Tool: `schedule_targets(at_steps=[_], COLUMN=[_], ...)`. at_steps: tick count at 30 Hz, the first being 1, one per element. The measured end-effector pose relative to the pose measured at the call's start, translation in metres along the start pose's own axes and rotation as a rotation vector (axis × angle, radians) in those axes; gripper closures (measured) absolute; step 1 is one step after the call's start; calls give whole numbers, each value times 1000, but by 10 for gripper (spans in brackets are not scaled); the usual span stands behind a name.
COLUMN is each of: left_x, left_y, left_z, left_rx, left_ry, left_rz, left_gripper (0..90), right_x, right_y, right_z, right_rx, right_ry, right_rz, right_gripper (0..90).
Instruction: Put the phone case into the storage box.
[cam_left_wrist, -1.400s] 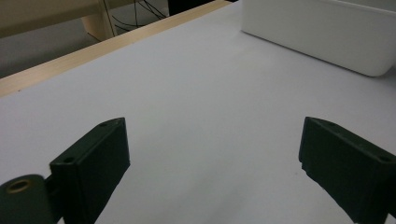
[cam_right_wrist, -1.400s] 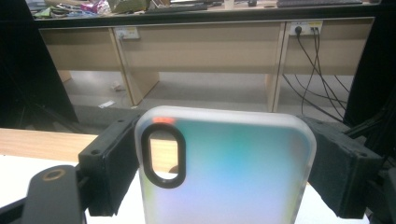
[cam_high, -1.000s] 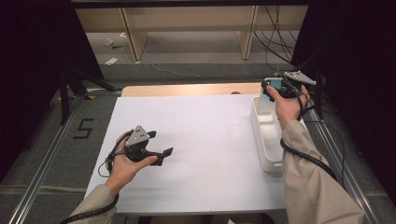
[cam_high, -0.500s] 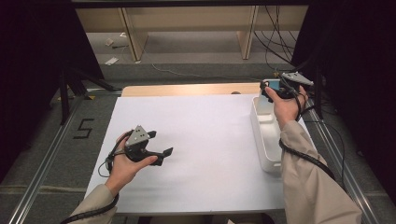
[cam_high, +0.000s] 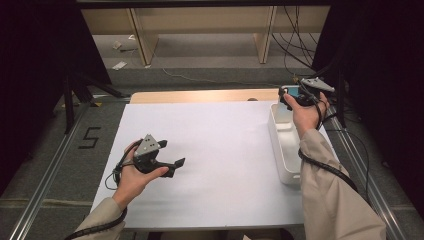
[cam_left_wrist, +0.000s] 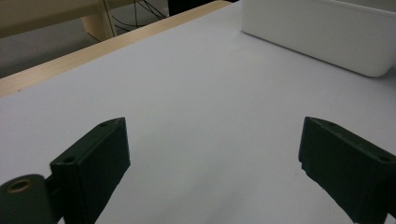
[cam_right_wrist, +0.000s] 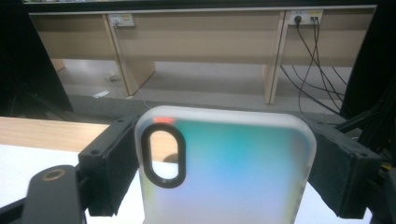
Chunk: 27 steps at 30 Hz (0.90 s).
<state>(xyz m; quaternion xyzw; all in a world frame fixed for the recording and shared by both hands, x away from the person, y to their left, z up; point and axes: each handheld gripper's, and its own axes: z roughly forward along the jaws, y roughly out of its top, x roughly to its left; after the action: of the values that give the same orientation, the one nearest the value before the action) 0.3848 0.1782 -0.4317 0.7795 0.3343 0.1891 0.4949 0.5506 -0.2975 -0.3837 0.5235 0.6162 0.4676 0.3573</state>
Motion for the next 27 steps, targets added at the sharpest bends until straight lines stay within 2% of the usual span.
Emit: schedule_targets(at_steps=[27], left_x=[0], left_y=[0], left_z=[0], left_rx=[-1], left_ry=[-2], left_rz=[0], left_gripper=[81], right_x=[0], right_y=[-3], right_z=[8], right_rx=[18], right_ry=[-9], right_rz=[-17], right_gripper=[185])
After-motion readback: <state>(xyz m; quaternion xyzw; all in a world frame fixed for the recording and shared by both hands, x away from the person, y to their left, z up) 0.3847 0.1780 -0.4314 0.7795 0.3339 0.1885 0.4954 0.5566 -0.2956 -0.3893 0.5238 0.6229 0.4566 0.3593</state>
